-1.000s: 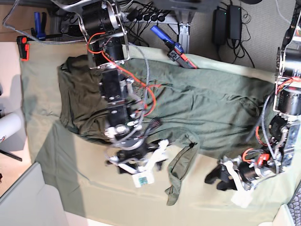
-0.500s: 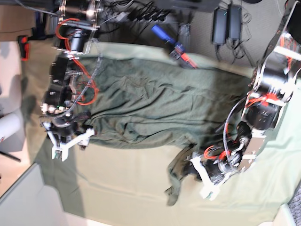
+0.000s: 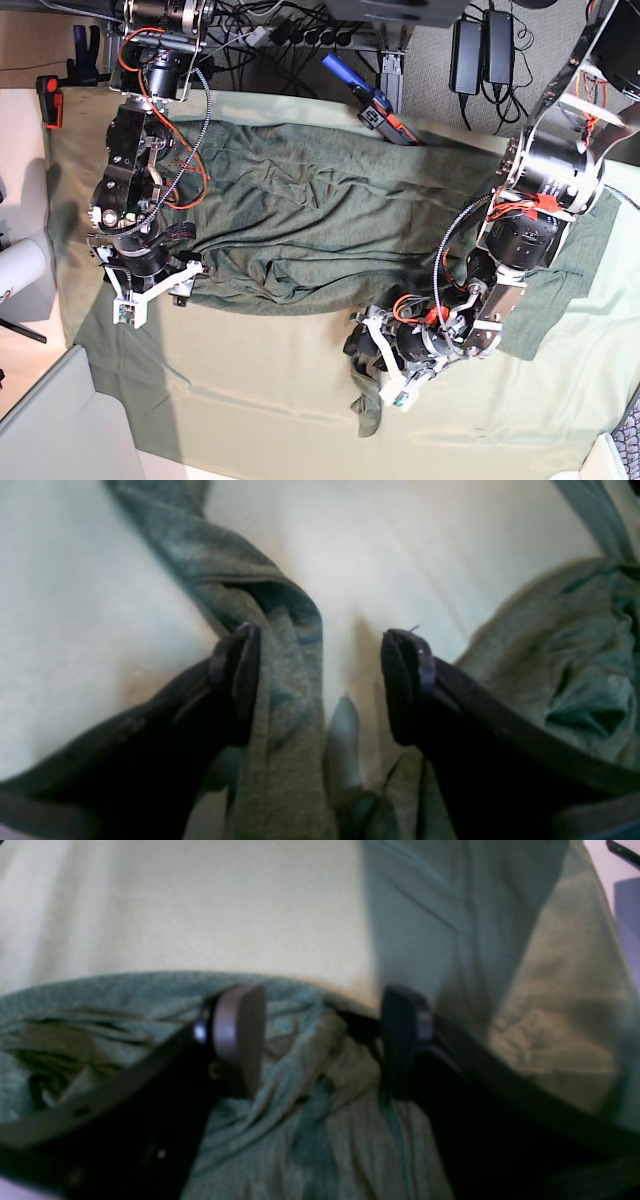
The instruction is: Fold the T-shirt properly
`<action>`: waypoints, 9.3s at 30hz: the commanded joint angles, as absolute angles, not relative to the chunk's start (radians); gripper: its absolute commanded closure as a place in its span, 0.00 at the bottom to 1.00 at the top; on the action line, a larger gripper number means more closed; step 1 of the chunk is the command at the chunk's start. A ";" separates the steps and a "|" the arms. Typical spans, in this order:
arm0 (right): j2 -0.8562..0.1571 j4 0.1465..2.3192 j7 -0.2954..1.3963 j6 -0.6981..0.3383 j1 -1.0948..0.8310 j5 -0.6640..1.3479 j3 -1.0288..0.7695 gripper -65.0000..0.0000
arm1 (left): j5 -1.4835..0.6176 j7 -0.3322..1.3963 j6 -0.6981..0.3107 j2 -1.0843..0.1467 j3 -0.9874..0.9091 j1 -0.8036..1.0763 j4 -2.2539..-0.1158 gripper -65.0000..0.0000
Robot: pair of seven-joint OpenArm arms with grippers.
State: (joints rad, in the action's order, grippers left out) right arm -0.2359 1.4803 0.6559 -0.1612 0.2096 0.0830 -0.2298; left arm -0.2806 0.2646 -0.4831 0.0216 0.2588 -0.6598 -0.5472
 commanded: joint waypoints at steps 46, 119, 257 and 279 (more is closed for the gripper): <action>-0.249 1.499 0.629 -0.161 0.229 0.087 -0.237 0.44 | -0.865 0.619 -0.698 -0.256 -0.276 -0.598 -0.662 0.79; -0.382 1.246 0.577 -0.310 0.279 0.121 -0.055 0.60 | -0.353 0.268 -0.242 -0.119 0.033 -0.731 -0.539 0.40; -0.380 1.136 0.516 -0.347 0.266 0.294 -0.280 0.47 | -0.851 0.681 -0.698 -0.367 -0.295 -0.135 -1.354 0.35; -0.379 1.136 0.520 -0.347 0.266 0.296 -0.280 1.00 | -0.693 0.582 -0.698 -0.356 -0.078 -0.476 -0.789 0.35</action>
State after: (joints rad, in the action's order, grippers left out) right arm -0.3630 1.1217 0.5274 -0.3325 0.2466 0.2947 -0.2771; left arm -0.6716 0.6029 -0.6853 -0.3462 -0.0750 -0.4435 -0.7757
